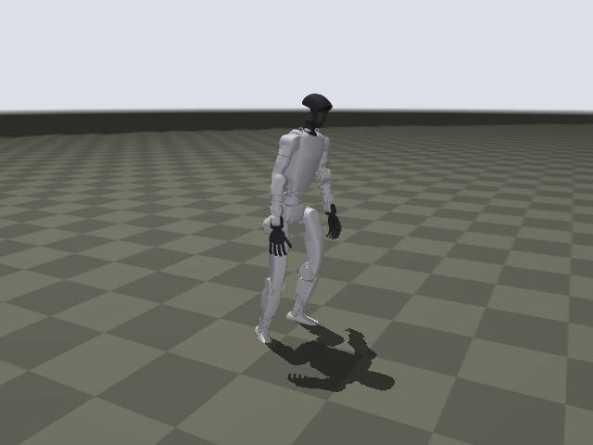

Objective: Walk

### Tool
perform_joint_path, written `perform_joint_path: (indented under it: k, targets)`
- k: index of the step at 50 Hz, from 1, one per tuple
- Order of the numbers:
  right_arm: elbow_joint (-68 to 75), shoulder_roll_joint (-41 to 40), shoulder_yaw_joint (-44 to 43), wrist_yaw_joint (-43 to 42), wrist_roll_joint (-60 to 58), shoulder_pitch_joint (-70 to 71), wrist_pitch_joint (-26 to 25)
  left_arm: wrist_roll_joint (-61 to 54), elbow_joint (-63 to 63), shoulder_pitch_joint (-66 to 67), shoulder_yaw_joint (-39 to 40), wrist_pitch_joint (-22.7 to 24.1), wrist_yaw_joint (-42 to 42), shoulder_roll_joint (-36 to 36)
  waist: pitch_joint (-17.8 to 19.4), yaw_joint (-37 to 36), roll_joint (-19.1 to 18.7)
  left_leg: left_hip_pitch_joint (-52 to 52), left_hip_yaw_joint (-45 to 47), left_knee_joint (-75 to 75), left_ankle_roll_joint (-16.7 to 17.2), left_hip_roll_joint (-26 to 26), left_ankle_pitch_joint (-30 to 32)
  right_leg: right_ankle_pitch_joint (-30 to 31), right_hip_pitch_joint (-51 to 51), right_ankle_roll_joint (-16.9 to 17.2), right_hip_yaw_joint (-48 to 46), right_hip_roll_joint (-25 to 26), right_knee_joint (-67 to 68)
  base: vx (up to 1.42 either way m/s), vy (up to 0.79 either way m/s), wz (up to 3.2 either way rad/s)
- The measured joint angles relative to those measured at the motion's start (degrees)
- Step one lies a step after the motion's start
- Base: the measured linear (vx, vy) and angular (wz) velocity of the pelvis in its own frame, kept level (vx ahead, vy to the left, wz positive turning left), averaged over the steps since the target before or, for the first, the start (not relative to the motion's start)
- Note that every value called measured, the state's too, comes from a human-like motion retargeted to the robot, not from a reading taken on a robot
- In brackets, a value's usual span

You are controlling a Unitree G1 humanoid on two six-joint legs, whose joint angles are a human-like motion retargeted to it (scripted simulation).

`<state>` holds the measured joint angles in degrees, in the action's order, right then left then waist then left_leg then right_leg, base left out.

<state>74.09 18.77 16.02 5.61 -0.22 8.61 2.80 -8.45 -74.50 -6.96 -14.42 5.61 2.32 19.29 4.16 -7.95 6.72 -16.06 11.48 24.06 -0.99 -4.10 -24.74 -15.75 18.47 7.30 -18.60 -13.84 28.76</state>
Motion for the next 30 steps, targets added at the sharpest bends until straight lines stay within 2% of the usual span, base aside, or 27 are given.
perform_joint_path:
  k: [5,13,18,23,30]
  targets:
    - [-0.07,0.03,-0.98,0.11,0.81,-0.15,0.35,-1.32,-0.45,0.48,1.37,0.25,-0.37,0.5,-0.05,0.31,0.11,-0.05,-0.43,0.16,-0.9,0.86,-0.37,1.26,2.24,0.65,1.24,-1.24,4.38,0.0,0.12,0.0]
    - [0.33,-0.34,-4.37,1.63,3.79,-1.69,0.11,-2.5,-0.88,2.44,3.36,0.08,-0.63,1.97,1.5,4.02,1.84,3.5,-1.57,-3.71,-2.84,6.43,0.66,7.01,12.16,1.7,6.03,-9.79,26.29,0.0,0.13,0.21]
    - [1.28,-0.75,-6.65,2.49,5.43,-2.98,-0.2,-2.39,-1.79,3.55,3.98,-0.34,-1.09,3.08,1.69,7.06,1.63,5.05,-2.88,-5.99,-3.03,7.98,1.56,9.01,19.09,2.25,9.41,-12.89,35.65,0.02,0.11,0.28]
    - [2.07,-1.05,-7.84,2.34,5.91,-3.92,-0.18,-1.46,-2.9,4.26,4.39,-0.47,-1.68,3.44,0.53,9.28,-0.02,6.38,-3.58,-10.19,-2.16,7.07,3.59,11.4,23.73,2.71,10.26,-13.48,34.5,0.03,0.09,0.12]
    - [2.22,-1.36,-7.99,0.86,5.42,-5.13,-0.06,1.01,-4.14,4.98,4.46,-0.21,-2.33,3.94,-2.63,10.52,-2.19,9.02,-3.24,-20.45,-0.26,4.68,8.99,19.5,24.23,5.4,9.14,-10.74,18.6,0.01,0.03,0.01]
